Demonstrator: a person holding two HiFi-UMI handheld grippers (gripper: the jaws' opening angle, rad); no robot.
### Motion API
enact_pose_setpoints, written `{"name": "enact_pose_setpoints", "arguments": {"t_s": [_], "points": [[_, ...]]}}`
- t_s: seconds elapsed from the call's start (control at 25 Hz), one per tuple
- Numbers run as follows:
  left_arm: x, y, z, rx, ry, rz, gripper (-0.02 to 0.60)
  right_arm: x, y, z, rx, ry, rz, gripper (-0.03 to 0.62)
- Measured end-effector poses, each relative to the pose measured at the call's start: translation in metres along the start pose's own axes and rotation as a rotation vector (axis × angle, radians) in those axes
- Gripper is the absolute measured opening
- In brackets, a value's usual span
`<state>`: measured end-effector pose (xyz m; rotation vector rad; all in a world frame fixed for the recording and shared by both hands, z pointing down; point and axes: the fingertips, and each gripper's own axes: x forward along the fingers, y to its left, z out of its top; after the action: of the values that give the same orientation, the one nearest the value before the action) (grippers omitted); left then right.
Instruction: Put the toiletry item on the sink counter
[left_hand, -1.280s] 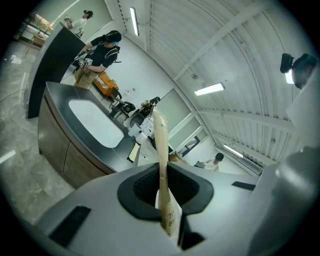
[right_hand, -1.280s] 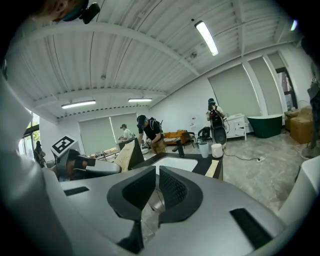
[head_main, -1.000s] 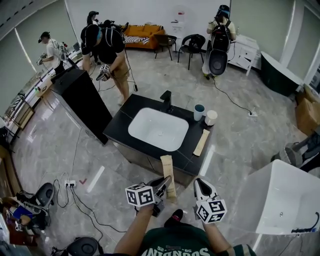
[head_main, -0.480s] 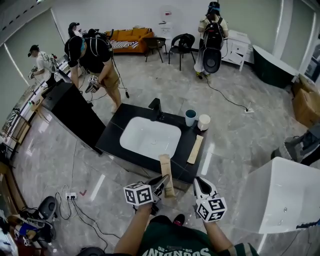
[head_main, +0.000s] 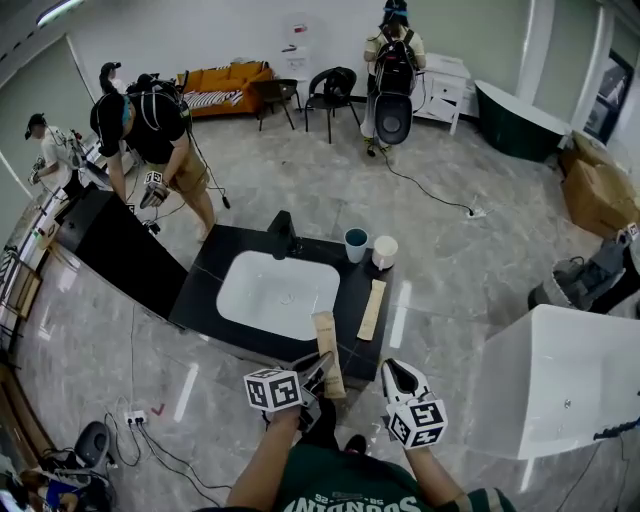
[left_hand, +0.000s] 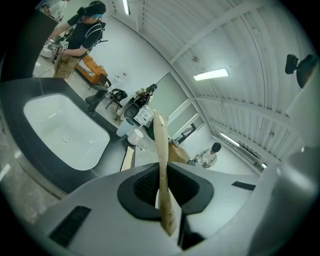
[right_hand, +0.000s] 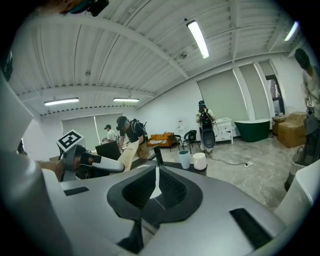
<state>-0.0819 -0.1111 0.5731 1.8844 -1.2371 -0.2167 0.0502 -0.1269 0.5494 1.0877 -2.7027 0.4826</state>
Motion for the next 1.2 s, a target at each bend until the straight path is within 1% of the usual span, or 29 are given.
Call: {"name": "enact_pose_setpoints", "arguments": {"t_s": [0.16, 0.4, 0.68, 0.96, 1.2], "points": [[0.031, 0.016, 0.024, 0.02, 0.037, -0.038, 0.041, 0.032, -0.015, 0.009, 0.003, -0.006, -0.042, 0.043], [0.078, 0.047, 0.072, 0.025, 0.101, -0.081, 0.041, 0.093, -0.032, 0.034, 0.008, -0.006, -0.097, 0.043], [0.118, 0.076, 0.113, 0.026, 0.184, -0.143, 0.041, 0.154, -0.051, 0.059, 0.03, -0.01, -0.183, 0.043], [0.142, 0.095, 0.129, 0.017, 0.26, -0.193, 0.041, 0.18, -0.06, 0.068, 0.057, -0.014, -0.264, 0.043], [0.158, 0.105, 0.127, -0.003, 0.294, -0.193, 0.041, 0.187, -0.065, 0.07, 0.069, -0.007, -0.286, 0.043]]}}
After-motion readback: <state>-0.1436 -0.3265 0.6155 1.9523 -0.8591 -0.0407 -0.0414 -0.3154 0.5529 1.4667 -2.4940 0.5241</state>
